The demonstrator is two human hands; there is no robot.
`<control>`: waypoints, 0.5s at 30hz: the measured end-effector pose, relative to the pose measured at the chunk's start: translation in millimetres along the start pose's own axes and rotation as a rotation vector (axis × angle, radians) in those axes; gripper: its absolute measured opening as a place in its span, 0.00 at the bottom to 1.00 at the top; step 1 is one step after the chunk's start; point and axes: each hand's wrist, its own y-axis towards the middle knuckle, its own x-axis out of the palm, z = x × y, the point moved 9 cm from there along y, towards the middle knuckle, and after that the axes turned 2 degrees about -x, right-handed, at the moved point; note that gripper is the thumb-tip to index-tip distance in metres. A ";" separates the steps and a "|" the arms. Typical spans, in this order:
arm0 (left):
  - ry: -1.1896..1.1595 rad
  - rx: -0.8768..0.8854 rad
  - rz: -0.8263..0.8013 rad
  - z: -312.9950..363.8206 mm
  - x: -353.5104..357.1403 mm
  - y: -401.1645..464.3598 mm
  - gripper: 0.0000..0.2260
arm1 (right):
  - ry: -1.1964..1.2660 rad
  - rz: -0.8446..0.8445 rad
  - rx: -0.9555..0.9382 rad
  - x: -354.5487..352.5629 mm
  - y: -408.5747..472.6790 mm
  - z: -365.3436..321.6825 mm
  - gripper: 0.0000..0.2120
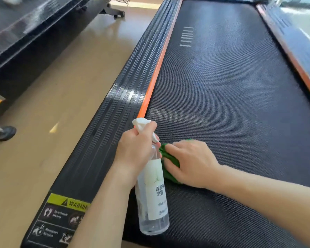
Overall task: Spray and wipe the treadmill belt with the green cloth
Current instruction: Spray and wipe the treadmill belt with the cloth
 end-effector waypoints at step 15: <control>0.020 -0.098 0.028 50.1 3.8 12.5 0.18 | -0.024 0.114 0.409 6.9 58.3 50.5 0.15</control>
